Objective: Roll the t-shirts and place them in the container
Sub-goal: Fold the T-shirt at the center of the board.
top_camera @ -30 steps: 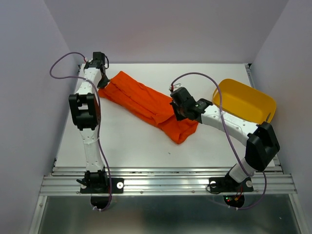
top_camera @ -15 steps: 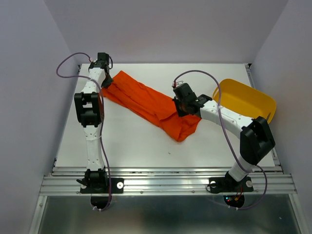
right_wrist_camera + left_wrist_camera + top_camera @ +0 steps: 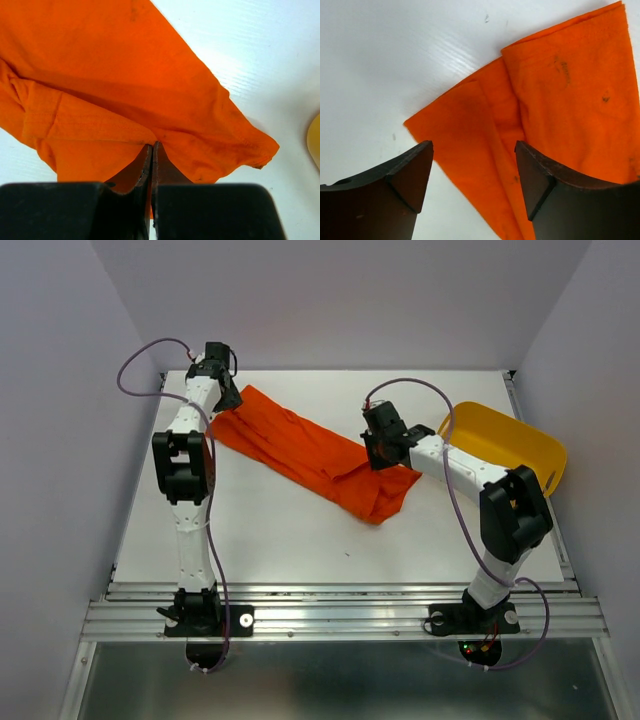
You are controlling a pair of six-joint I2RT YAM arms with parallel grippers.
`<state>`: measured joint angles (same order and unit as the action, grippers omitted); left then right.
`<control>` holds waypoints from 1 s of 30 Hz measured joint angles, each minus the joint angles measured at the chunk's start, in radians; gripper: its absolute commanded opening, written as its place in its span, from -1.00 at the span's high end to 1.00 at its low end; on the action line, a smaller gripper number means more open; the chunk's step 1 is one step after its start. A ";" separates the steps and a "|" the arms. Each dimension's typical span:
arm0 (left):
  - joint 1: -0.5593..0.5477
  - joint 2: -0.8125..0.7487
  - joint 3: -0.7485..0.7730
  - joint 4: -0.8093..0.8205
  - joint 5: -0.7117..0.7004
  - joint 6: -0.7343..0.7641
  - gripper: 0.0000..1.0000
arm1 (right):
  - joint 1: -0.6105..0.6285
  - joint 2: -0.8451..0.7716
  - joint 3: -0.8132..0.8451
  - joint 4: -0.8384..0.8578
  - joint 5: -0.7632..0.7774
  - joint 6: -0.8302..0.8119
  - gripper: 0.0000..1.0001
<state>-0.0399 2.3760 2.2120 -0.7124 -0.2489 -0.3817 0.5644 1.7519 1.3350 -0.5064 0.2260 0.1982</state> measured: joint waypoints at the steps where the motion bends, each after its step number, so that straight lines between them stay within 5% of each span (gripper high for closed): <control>1: 0.000 -0.018 -0.018 0.002 -0.005 0.000 -0.39 | -0.004 0.007 0.000 0.000 -0.002 0.000 0.99; 5: 0.007 -0.156 -0.170 0.027 -0.033 -0.005 -0.19 | -0.016 0.029 0.000 0.000 -0.008 0.000 0.99; 10: 0.024 -0.297 -0.375 0.096 -0.029 -0.024 -0.31 | -0.023 0.030 0.000 0.002 -0.022 0.000 0.99; 22: 0.065 -0.281 -0.518 0.211 0.011 -0.059 -0.15 | -0.028 0.030 0.000 0.006 -0.043 0.000 0.98; 25: 0.073 -0.262 -0.518 0.235 0.014 -0.064 0.03 | -0.028 0.030 0.000 0.006 -0.046 0.000 0.98; 29: 0.077 -0.219 -0.501 0.251 0.016 -0.064 0.65 | -0.030 0.030 0.000 0.006 -0.051 -0.001 0.99; 30: 0.080 -0.191 -0.486 0.258 0.017 -0.064 1.00 | -0.031 0.030 0.000 0.006 -0.053 -0.001 0.99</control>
<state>0.0402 2.1849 1.7264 -0.4545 -0.2317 -0.4454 0.5335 1.7821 1.3346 -0.4999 0.1730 0.1970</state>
